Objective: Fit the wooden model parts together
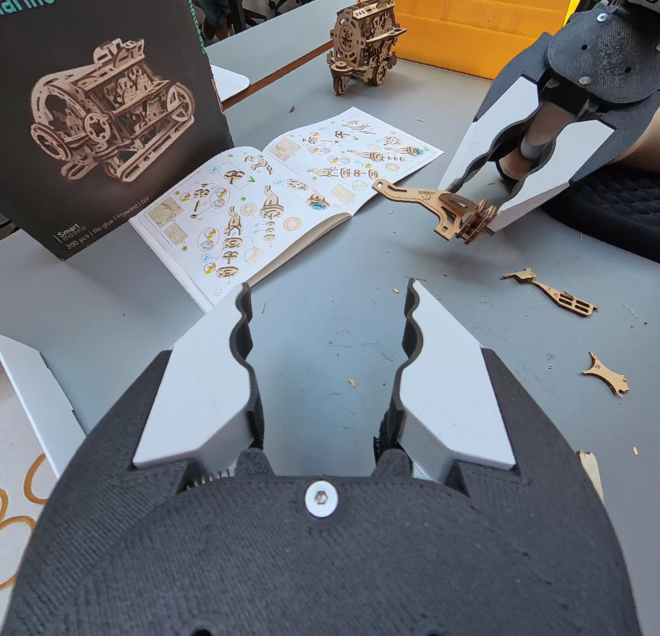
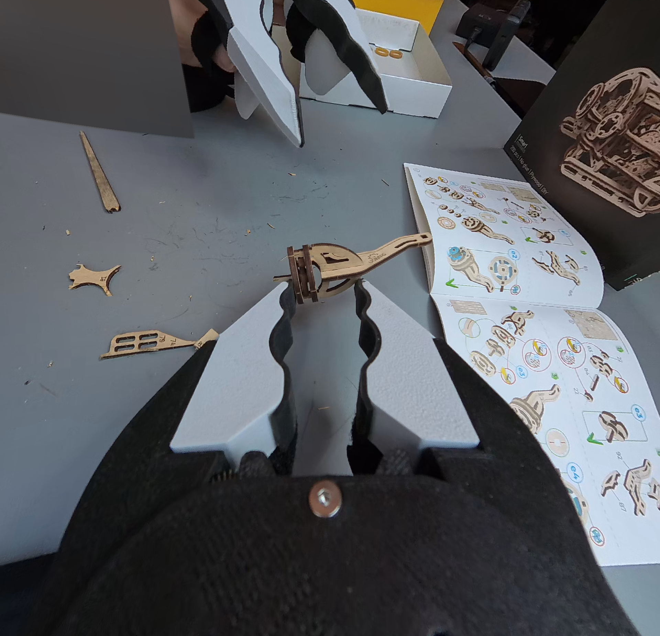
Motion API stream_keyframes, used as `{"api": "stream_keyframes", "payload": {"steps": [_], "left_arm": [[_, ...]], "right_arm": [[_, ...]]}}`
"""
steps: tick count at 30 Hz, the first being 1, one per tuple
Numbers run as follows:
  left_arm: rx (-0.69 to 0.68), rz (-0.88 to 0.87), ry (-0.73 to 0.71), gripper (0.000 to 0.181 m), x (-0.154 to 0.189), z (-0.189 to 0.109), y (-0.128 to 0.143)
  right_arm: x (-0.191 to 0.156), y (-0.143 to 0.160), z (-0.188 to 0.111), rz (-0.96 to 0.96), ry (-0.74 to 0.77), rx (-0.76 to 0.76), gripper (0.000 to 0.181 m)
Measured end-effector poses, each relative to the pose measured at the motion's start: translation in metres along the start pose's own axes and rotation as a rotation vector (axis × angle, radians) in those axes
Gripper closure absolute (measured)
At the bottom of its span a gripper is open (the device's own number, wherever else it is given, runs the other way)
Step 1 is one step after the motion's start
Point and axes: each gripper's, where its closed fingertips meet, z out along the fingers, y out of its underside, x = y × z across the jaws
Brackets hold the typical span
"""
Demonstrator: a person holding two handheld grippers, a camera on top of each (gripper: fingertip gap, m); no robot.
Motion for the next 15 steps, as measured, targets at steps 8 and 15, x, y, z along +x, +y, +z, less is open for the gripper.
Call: {"api": "stream_keyframes", "payload": {"steps": [8,15], "left_arm": [[0.138,-0.035,-0.128,0.096,-0.035,-0.026,-0.027],[0.284,-0.042,-0.247,0.097,-0.061,-0.064,-0.051]], "right_arm": [[-0.006,-0.008,0.012,0.019,-0.057,0.008,0.149],[0.001,-0.044,0.077,0.14,-0.14,-0.042,0.149]]}}
